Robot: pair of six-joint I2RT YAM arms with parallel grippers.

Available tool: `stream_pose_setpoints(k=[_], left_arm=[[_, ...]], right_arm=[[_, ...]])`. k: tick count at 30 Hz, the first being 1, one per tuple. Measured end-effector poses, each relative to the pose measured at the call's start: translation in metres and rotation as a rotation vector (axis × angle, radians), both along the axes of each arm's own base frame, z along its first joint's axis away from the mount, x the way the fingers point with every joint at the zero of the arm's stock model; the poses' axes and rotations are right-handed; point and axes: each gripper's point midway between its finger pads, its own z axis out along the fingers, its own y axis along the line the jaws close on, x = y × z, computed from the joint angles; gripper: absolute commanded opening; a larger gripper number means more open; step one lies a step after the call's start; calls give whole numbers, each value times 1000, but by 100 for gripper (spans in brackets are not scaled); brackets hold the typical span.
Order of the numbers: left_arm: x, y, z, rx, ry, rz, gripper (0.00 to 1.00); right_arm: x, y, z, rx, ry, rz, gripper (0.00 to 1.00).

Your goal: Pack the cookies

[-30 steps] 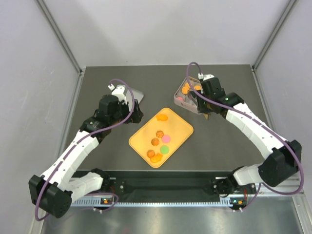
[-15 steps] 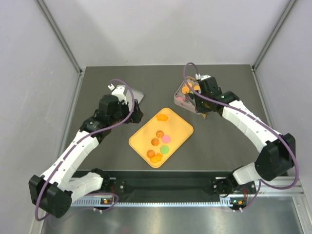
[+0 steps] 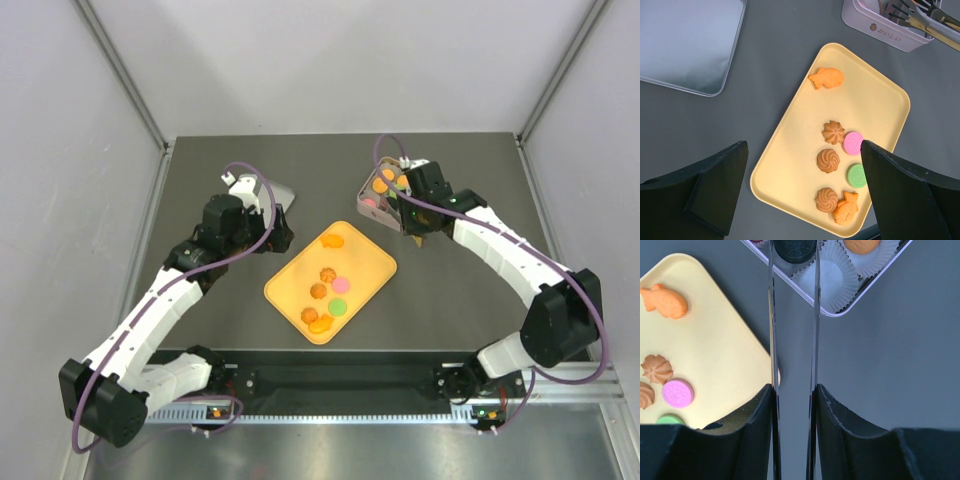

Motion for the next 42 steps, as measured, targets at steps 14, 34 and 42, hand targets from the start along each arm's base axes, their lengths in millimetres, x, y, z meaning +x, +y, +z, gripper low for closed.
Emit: stream_pose_setpoints(k=[14,34,42], left_arm=[[0,0,0,0,0,0,99],[0,0,0,0,0,0,99],[0,0,0,0,0,0,99]], right_arm=[[2,1,-3,-1,6,0,37],[2,0,-3,1,5,1,43],[2,0,-3,1,5,1,43]])
